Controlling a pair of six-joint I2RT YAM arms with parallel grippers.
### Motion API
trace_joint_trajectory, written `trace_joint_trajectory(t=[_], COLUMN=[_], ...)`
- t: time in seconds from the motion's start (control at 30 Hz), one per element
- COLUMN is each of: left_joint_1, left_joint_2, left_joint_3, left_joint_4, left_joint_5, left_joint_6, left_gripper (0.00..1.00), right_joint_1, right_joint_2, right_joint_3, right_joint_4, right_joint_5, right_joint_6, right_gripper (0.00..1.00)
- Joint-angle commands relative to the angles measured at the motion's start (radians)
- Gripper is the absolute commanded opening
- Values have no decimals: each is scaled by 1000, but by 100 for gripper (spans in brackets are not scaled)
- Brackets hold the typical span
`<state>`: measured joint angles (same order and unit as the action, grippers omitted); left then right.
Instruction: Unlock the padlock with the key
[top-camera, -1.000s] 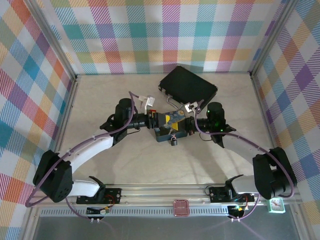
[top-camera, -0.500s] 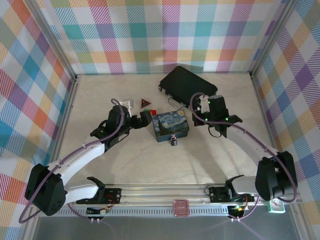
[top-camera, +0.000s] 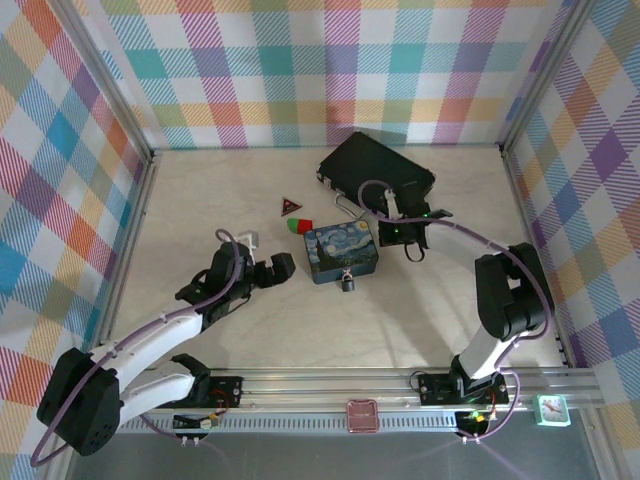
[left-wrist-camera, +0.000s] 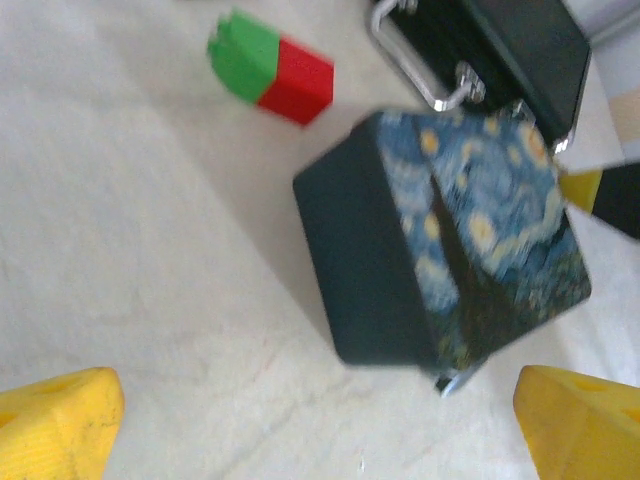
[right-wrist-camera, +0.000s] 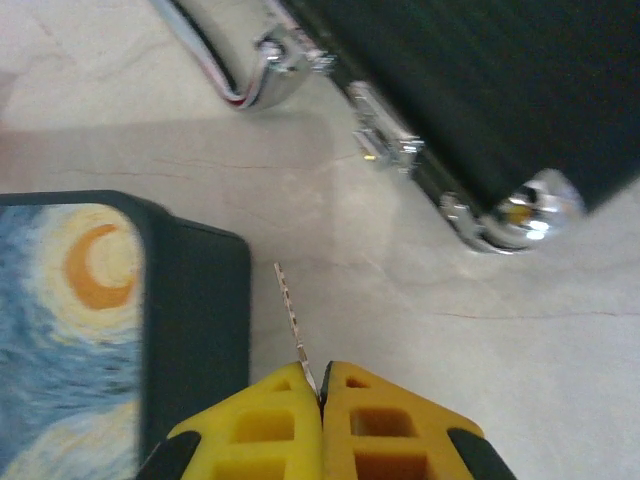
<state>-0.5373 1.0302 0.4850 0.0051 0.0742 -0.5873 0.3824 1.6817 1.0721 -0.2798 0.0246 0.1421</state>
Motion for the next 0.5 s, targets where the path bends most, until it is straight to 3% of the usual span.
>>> trace_joint_trajectory(t=[0.0, 0.23, 0.47], left_joint_1=[-43, -164, -301], left_joint_2=[-35, -53, 22], left_joint_3=[-32, -107, -101], left_joint_4=[9, 29, 120], left_joint_5=[96, 45, -150], left_joint_6=[-11, -151, -293], left_gripper=[100, 95, 90], right_joint_1=[59, 155, 188], right_joint_2=[29, 143, 183], right_joint_3=[44, 158, 241], right_joint_4=[-5, -1, -8], right_joint_5=[-36, -58, -94], right_joint_6=[21, 118, 164], right_gripper=[0, 0, 0])
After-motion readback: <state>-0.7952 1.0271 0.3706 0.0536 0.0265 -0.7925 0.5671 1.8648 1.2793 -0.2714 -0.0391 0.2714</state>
